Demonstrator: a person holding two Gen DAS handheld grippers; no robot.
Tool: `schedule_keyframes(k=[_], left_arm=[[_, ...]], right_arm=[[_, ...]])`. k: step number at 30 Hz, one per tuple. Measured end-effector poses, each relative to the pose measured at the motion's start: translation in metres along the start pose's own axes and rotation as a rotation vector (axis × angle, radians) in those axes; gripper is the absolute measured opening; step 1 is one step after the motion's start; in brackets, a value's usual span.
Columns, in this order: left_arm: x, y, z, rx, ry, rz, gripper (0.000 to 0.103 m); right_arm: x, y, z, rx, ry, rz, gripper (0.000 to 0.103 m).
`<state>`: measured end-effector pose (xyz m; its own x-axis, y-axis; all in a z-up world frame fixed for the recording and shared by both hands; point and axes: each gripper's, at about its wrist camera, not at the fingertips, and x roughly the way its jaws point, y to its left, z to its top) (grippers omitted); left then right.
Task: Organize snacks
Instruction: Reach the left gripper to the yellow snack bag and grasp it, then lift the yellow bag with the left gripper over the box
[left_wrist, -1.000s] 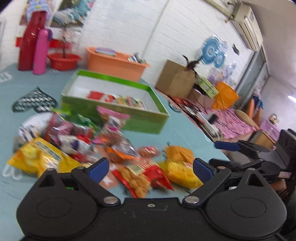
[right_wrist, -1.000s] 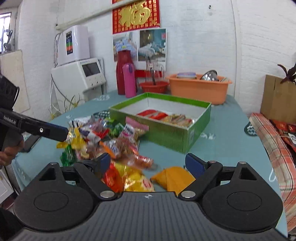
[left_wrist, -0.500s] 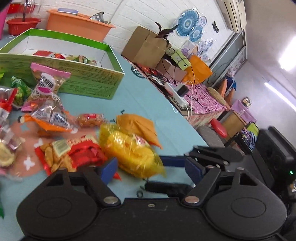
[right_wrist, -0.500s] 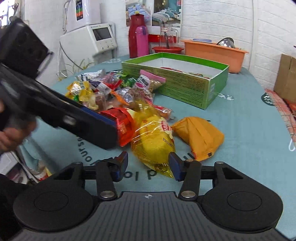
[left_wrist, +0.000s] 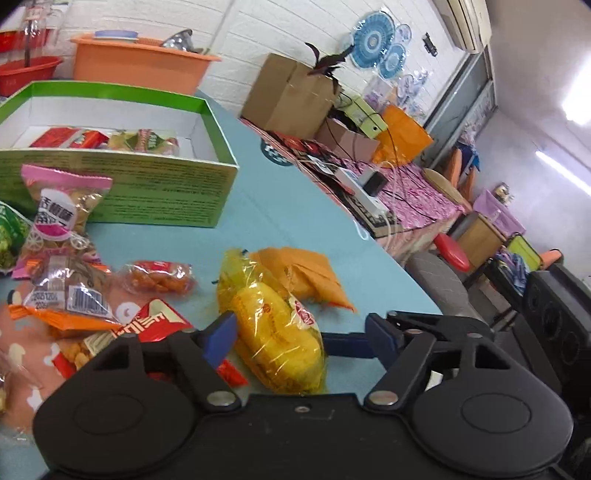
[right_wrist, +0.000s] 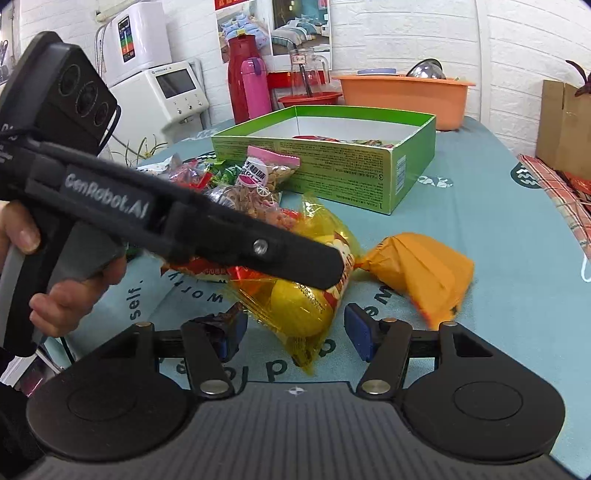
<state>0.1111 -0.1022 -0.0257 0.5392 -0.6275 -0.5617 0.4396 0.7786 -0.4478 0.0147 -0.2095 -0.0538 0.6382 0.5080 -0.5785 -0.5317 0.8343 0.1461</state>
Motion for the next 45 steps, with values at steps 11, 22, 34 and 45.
schedule_keyframes(k=[11, 22, 34, 45], left_arm=[[0.013, -0.002, 0.008, 0.015, -0.018, 0.039, 0.103], [0.037, -0.008, 0.009, 0.142, 0.007, 0.163, 0.069], [-0.036, -0.012, 0.051, 0.112, -0.222, 0.135, 0.069], [-0.047, 0.042, 0.117, 0.035, -0.293, 0.249, 0.069]], right_arm=[[-0.003, -0.008, -0.004, 0.025, 0.007, -0.015, 0.091], [0.005, -0.007, -0.001, 0.048, -0.015, -0.043, 0.072], [-0.023, 0.017, 0.053, -0.134, -0.183, -0.019, 0.058], [0.034, 0.014, 0.134, -0.236, -0.234, 0.024, 0.058]])
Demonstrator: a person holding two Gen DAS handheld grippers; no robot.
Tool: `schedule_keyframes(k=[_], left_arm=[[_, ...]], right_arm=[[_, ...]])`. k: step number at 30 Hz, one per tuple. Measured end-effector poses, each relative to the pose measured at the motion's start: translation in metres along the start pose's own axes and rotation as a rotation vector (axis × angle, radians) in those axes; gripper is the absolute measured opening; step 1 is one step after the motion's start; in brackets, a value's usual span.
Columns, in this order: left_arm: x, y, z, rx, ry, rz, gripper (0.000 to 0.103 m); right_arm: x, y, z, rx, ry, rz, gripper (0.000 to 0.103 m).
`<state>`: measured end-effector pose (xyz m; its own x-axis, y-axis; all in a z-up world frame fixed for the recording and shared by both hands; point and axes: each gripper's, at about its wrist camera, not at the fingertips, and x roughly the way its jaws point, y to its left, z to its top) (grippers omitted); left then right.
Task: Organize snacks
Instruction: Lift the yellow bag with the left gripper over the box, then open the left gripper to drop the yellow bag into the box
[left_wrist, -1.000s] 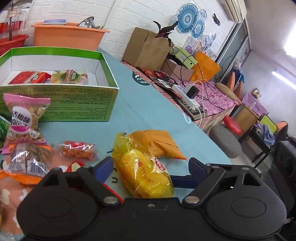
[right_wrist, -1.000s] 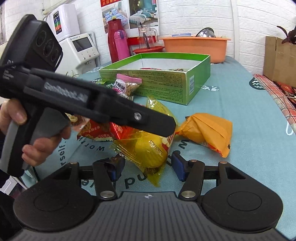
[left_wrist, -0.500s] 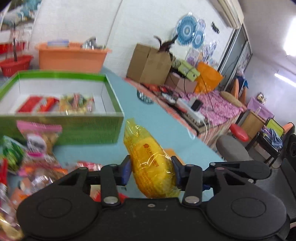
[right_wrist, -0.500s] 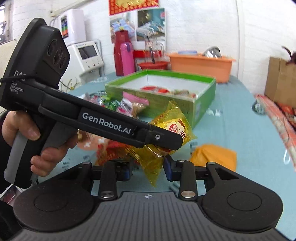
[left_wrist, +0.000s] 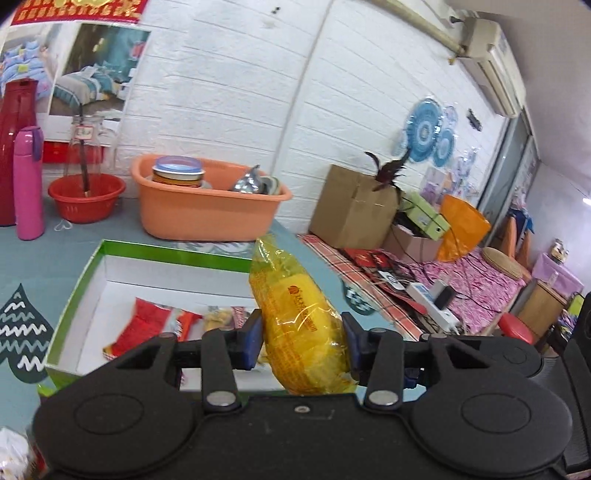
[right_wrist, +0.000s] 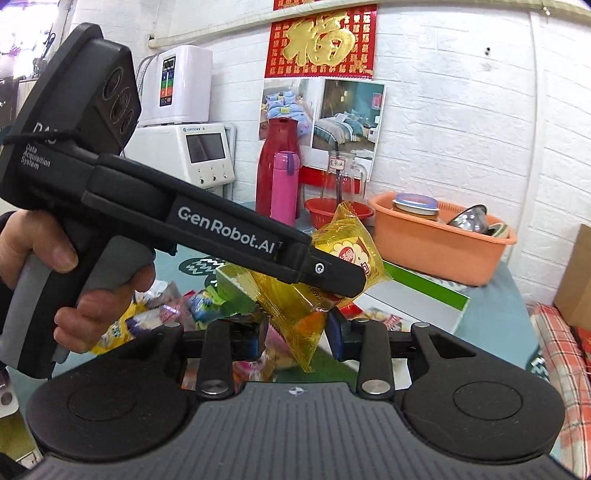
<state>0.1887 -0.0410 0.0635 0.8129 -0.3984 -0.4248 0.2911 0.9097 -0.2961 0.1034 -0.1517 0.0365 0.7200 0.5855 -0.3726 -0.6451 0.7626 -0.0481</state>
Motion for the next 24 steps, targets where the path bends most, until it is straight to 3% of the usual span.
schedule_keyframes(k=[13, 15, 16, 18, 20, 24], left_arm=[[0.058, 0.062, 0.017, -0.085, 0.063, 0.045, 0.069], [0.063, 0.067, 0.016, -0.09, 0.075, 0.05, 0.077], [0.065, 0.067, 0.014, -0.085, 0.079, 0.06, 0.103], [0.063, 0.066, 0.009, -0.063, 0.073, 0.097, 0.103], [0.059, 0.063, 0.007, -0.03, 0.05, 0.129, 0.103], [0.05, 0.059, 0.005, -0.043, 0.068, 0.109, 0.103]], right_arm=[[0.082, -0.031, 0.005, 0.068, 0.049, 0.038, 0.057], [0.09, -0.034, 0.002, 0.084, 0.062, 0.035, 0.058], [0.094, -0.034, 0.0, 0.086, 0.07, 0.026, 0.063], [0.098, -0.032, -0.003, 0.07, 0.081, -0.006, 0.103], [0.096, -0.03, -0.008, 0.06, 0.071, -0.03, 0.103], [0.094, -0.032, -0.012, 0.076, 0.092, -0.03, 0.103]])
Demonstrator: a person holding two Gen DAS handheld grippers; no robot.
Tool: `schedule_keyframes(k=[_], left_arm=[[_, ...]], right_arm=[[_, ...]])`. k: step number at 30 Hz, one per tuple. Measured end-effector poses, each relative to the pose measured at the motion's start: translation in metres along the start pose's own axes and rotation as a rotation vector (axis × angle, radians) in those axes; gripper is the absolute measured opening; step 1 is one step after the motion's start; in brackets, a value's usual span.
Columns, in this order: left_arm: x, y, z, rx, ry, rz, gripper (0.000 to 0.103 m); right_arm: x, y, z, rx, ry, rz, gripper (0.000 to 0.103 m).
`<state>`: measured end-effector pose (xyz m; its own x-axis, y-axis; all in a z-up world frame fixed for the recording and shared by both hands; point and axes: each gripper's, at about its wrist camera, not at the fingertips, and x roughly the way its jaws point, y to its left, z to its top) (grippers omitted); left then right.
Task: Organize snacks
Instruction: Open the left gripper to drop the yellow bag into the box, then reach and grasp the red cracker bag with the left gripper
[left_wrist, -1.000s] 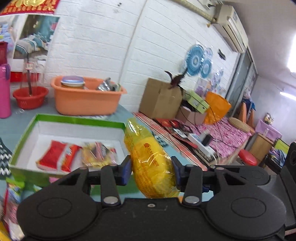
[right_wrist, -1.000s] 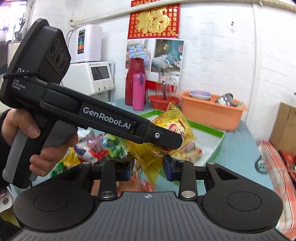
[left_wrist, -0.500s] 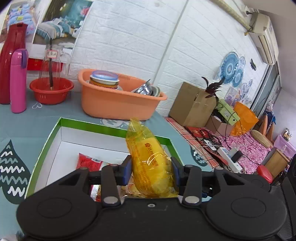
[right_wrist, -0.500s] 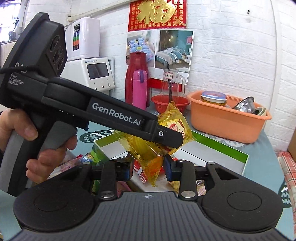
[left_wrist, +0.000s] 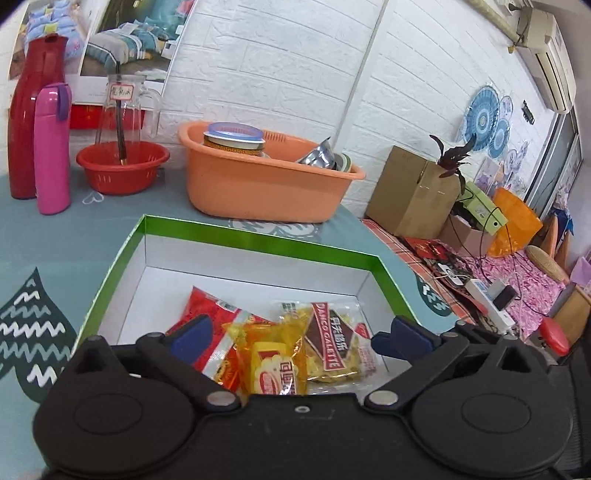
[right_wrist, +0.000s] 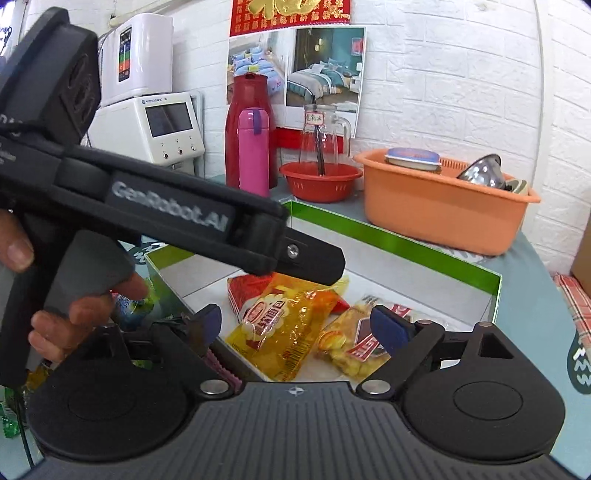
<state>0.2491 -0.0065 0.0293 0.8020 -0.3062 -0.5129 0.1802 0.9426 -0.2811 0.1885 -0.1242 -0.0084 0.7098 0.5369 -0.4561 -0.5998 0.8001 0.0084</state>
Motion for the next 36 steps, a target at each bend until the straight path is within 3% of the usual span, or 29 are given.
schedule_keyframes(k=[8, 12, 15, 19, 27, 32, 36], left_arm=[[-0.057, -0.025, -0.011, 0.068, -0.044, 0.002, 0.103], [-0.092, -0.04, -0.025, 0.109, -0.093, 0.08, 0.103], [-0.116, -0.044, -0.041, 0.12, -0.126, 0.07, 0.103], [-0.139, -0.035, -0.066, 0.086, -0.104, 0.011, 0.103], [-0.179, -0.007, -0.125, 0.01, -0.039, 0.065, 0.103], [-0.182, -0.005, -0.146, -0.062, 0.029, -0.023, 0.103], [-0.172, -0.018, -0.151, -0.054, 0.07, -0.106, 0.103]], right_arm=[[-0.047, 0.01, 0.001, 0.025, -0.048, -0.012, 0.103], [-0.079, 0.019, -0.008, 0.032, -0.051, -0.047, 0.103], [-0.098, 0.025, -0.018, 0.049, -0.033, -0.038, 0.103], [-0.119, 0.039, -0.037, 0.048, -0.007, -0.02, 0.103], [-0.138, 0.06, -0.079, 0.039, 0.066, 0.036, 0.103], [-0.125, 0.065, -0.095, 0.025, 0.115, 0.05, 0.103], [-0.115, 0.064, -0.093, 0.028, 0.09, 0.079, 0.103]])
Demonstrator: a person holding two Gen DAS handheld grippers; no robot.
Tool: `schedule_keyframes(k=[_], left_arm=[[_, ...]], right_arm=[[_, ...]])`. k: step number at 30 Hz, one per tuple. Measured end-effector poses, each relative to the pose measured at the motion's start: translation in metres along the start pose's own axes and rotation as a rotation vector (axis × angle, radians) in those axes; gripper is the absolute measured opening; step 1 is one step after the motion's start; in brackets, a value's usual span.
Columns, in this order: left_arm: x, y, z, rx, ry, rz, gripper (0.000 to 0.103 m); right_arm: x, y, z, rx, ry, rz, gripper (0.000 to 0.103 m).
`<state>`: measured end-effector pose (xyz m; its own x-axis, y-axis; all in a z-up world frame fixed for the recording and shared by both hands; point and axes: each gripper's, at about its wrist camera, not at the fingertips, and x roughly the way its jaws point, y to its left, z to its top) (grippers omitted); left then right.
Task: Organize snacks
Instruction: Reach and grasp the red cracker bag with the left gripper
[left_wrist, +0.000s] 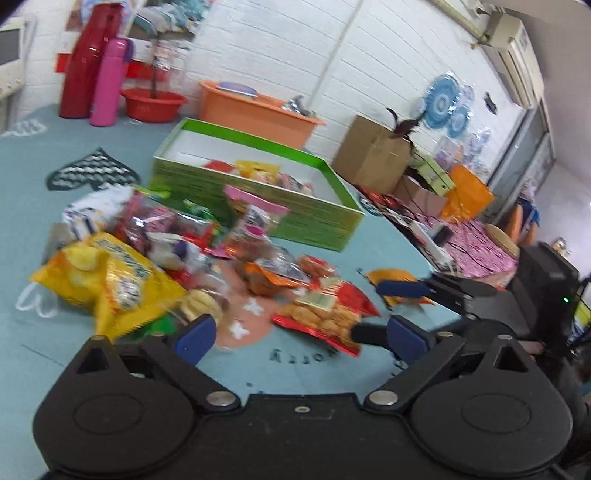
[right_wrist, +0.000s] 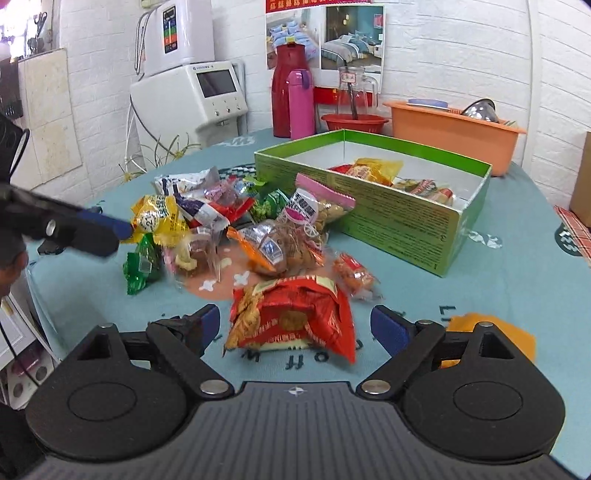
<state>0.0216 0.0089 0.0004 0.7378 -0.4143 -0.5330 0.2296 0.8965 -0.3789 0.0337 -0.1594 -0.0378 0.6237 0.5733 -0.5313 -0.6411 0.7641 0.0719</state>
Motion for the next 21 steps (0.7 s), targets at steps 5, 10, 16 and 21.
schedule_keyframes(k=[5, 10, 16, 21], left_arm=[[0.025, -0.003, -0.006, -0.035, 0.071, -0.048, 0.103], [0.046, -0.006, -0.008, -0.03, 0.111, -0.049, 0.103], [0.06, -0.013, -0.006, -0.008, 0.127, -0.046, 0.103], [0.071, -0.014, -0.007, 0.033, 0.13, -0.006, 0.077]], right_arm=[[-0.004, 0.008, -0.009, -0.005, 0.034, 0.059, 0.103], [-0.023, 0.02, -0.023, -0.065, 0.052, 0.096, 0.099], [-0.014, -0.001, -0.026, 0.001, 0.071, 0.005, 0.099], [-0.007, 0.0, -0.022, -0.012, 0.053, 0.026, 0.093]])
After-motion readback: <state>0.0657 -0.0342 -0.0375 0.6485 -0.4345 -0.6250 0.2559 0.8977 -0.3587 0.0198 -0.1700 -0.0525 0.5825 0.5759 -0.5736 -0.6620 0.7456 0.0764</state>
